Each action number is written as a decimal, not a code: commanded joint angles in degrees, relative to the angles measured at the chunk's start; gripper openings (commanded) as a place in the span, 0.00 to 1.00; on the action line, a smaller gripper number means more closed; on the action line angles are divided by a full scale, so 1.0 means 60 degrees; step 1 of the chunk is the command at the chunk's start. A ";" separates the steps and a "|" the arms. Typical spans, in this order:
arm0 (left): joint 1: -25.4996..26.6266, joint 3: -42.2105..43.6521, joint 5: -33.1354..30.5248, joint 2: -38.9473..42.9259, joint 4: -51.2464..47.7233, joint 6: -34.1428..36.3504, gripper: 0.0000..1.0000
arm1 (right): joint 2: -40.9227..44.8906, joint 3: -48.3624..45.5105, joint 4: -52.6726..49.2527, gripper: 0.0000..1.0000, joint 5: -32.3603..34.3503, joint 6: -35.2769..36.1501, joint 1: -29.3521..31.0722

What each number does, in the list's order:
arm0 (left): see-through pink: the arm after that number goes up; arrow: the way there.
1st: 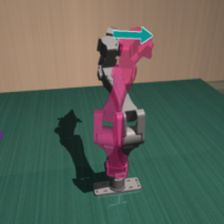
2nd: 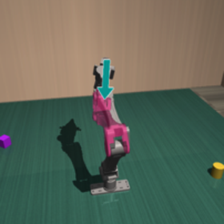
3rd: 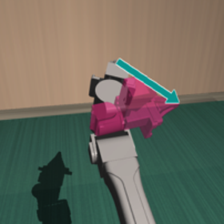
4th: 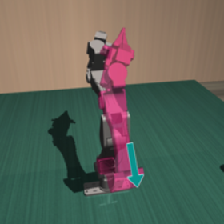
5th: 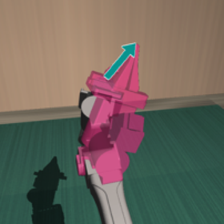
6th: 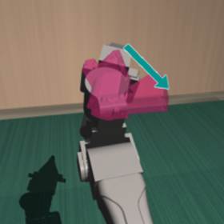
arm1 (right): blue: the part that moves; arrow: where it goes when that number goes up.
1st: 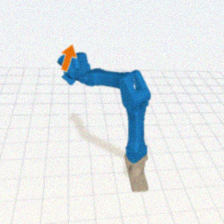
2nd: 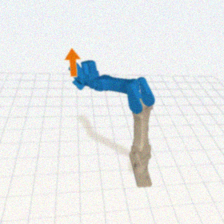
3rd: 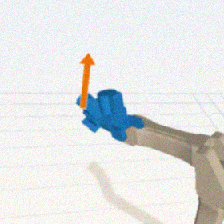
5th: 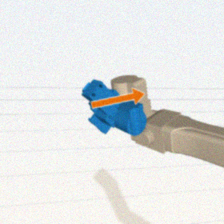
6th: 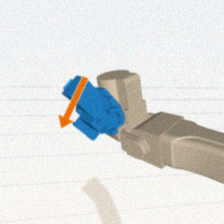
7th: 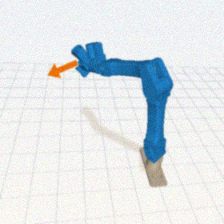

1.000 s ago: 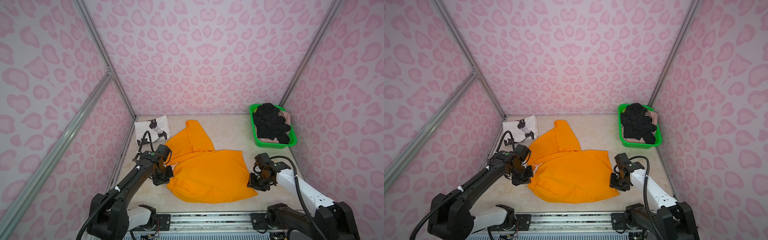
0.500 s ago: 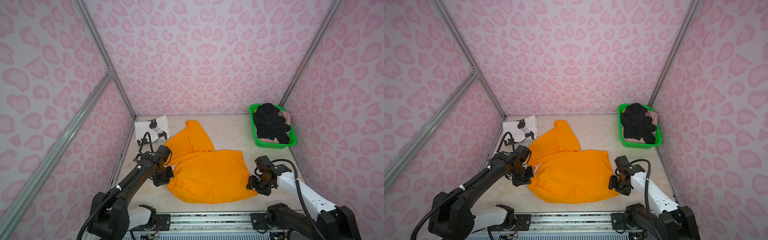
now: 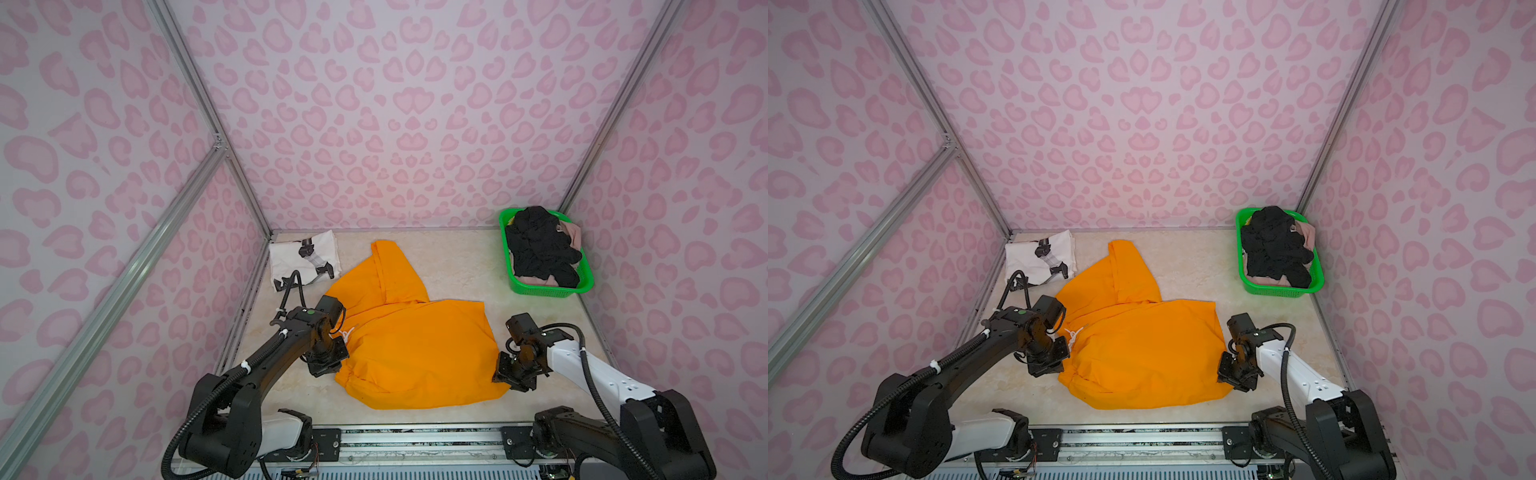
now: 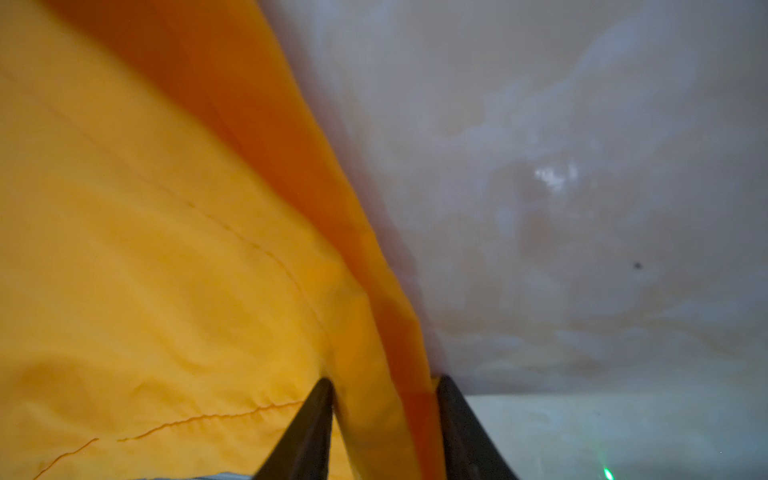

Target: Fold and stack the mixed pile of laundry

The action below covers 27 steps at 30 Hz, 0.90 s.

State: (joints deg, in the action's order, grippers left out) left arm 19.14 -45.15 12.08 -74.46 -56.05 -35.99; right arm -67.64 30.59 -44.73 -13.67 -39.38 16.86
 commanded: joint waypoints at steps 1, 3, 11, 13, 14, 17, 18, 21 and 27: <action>-0.0011 0.0026 0.0053 0.0041 -0.0037 -0.0096 0.03 | -0.0043 0.0184 0.0143 0.25 -0.0118 0.0171 -0.0023; -0.0009 0.0011 0.0053 0.0153 -0.0081 -0.0158 0.05 | 0.0082 0.0433 -0.0051 0.14 0.0084 0.0376 -0.0028; 0.0292 0.0620 0.0338 0.0535 0.0366 -0.0571 0.52 | 0.0382 0.0726 -0.0660 0.00 0.0702 0.0922 -0.0027; 0.0501 0.0804 0.0288 0.0734 0.0489 -0.0873 0.56 | 0.0407 0.0626 -0.0568 0.00 0.0624 0.0859 -0.0027; 0.0597 0.0956 0.0273 0.0829 0.0591 -0.1060 0.57 | 0.0417 0.0553 -0.0490 0.00 0.0581 0.0809 -0.0028; 0.1024 0.1646 0.0214 0.1105 0.1146 -0.1580 0.59 | 0.0444 0.0361 -0.0272 0.00 0.0492 0.0668 -0.0027; 0.1136 0.1865 0.0214 0.1156 0.1483 -0.1717 0.59 | 0.0433 0.0319 -0.0202 0.00 0.0475 0.0641 -0.0027; 0.1357 0.2488 0.0506 0.1098 0.2801 -0.2169 0.59 | 0.0364 0.0245 -0.0021 0.00 0.0433 0.0615 -0.0027; 0.1582 0.2445 0.0260 0.0106 0.3135 -0.2418 0.46 | 0.0273 0.0352 -0.0034 0.00 0.0527 0.0732 -0.0027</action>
State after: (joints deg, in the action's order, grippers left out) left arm 28.36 -31.20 16.01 -71.40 -42.74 -49.45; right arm -65.98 32.60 -44.99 -10.92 -35.29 16.67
